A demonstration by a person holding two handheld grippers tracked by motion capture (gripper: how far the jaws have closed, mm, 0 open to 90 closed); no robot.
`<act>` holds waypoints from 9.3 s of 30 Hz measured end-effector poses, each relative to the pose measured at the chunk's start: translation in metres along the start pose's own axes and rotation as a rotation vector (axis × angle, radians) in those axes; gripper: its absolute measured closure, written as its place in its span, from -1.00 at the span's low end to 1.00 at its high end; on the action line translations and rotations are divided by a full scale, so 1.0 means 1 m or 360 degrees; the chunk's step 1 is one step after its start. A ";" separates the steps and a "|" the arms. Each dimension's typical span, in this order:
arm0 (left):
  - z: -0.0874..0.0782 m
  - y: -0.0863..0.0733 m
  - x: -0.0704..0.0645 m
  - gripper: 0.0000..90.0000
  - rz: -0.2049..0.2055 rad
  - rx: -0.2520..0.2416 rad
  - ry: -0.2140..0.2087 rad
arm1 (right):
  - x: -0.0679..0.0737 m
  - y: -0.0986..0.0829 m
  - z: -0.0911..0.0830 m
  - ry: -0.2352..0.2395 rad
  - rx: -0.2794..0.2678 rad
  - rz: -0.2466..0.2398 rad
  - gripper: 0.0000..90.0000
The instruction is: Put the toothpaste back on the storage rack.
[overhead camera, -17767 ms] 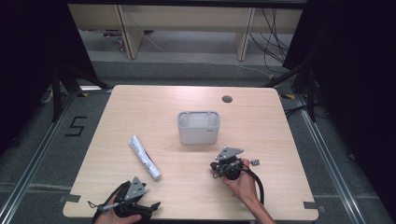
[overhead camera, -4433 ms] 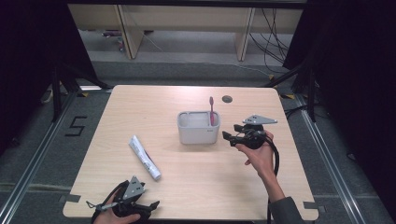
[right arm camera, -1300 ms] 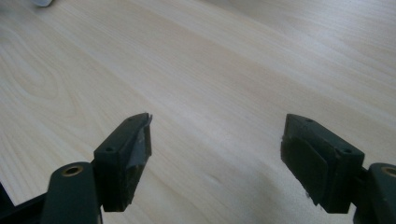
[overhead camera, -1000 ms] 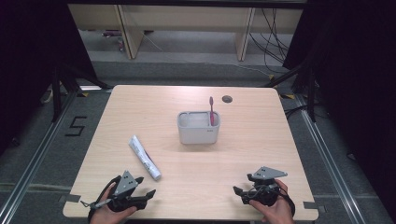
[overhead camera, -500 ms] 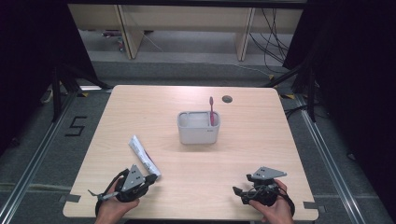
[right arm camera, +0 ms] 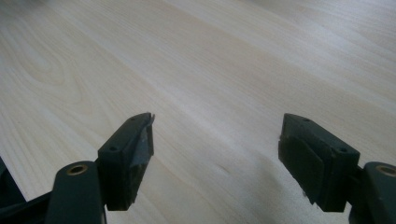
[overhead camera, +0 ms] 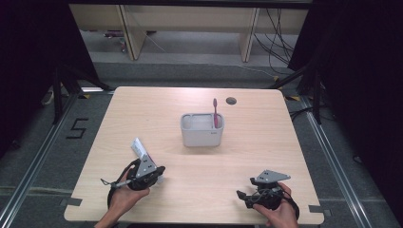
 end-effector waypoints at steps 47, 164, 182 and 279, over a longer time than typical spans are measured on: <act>-0.059 -0.048 0.033 0.98 -0.0127 0.0187 -0.0003 | 0.005 0.001 0.005 0.0029 0.0013 0.0007 -0.38; -0.051 -0.054 0.080 0.62 -0.0262 0.0868 -0.0052 | 0.009 0.000 0.010 0.0076 0.0022 -0.0045 -0.38; -0.048 -0.050 0.081 0.63 -0.0215 0.1034 -0.0126 | 0.009 0.000 0.010 0.0077 0.0021 -0.0054 -0.38; 0.051 0.165 0.090 0.66 -0.0416 -0.0585 0.0136 | 0.005 0.001 0.008 0.0088 0.0019 -0.0025 -0.38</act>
Point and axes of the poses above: each handheld gripper's, and its own axes: z roughly forward along the jaws, y roughly out of its top, x roughly to its left, the point moved 8 cm from there along z, roughly forward along the jaws, and after that the axes turned 14 degrees about -x, right-handed, at the moved point
